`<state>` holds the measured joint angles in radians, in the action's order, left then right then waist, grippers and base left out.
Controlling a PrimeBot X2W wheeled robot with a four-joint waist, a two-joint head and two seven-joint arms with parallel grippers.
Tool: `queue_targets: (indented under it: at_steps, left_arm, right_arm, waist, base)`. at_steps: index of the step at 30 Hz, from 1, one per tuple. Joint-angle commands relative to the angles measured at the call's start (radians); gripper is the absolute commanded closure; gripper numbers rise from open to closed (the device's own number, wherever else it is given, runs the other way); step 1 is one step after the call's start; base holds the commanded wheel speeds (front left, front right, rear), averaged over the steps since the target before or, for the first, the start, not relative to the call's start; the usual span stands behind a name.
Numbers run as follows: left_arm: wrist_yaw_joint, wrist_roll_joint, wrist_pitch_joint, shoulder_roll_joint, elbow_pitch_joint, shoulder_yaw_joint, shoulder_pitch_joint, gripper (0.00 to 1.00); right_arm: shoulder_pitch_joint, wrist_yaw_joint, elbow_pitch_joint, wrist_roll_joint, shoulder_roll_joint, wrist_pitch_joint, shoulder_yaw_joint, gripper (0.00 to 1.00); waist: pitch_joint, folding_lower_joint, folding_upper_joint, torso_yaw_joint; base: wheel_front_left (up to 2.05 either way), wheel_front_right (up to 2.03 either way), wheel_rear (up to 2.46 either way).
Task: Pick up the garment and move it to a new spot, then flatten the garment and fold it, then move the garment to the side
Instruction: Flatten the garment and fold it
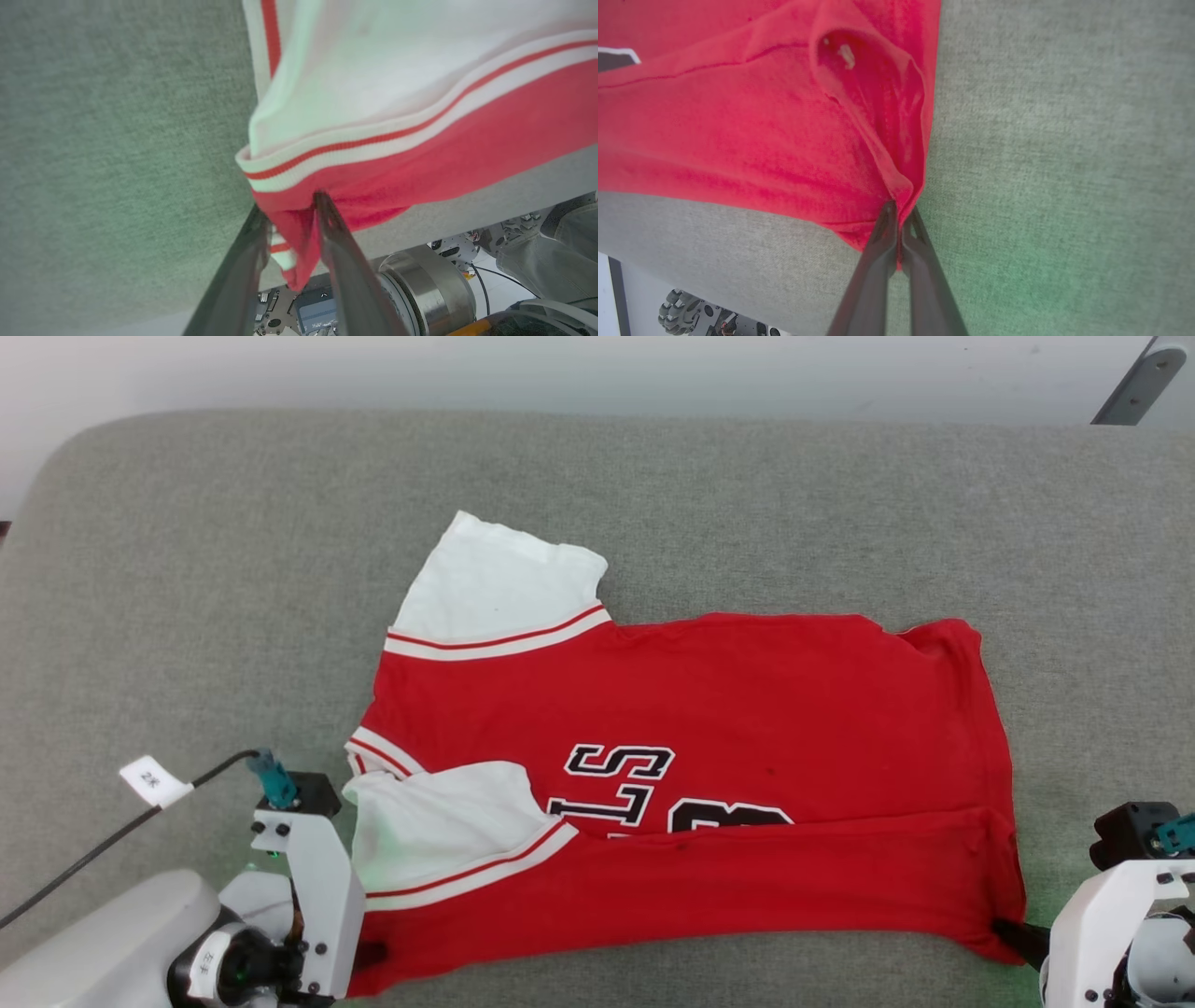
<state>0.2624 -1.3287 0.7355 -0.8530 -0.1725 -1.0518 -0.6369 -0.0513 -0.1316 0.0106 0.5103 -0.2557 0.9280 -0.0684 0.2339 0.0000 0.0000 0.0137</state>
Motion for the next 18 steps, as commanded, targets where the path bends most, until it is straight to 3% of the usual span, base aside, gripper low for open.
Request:
queue_targets:
  at_steps: [1,12,18]
  left_arm:
    - [-0.004,0.005,-0.001,0.003,-0.017,-0.003,0.000,0.00]
    - [-0.005,0.060,0.039,-0.083,0.059,0.031,-0.120,0.00]
    - [-0.018,0.096,0.037,-0.102,0.076,0.075,-0.228,0.00]
  right_arm:
    - [-0.010,0.002,-0.017,-0.001,-0.001,-0.002,0.007,0.00]
    - [-0.054,0.002,0.057,0.017,-0.019,-0.034,-0.006,0.00]
    - [-0.107,0.002,0.129,0.005,-0.013,-0.173,-0.007,0.00]
  waist:
    - [-0.001,0.0000,0.0000,-0.001]
    - [-0.005,0.0000,0.0000,-0.021]
    - [0.016,0.0000,0.0000,-0.055]
  base:
    - [0.00,0.00,0.00]
    - [0.00,0.00,0.00]
    - [0.00,0.00,0.00]
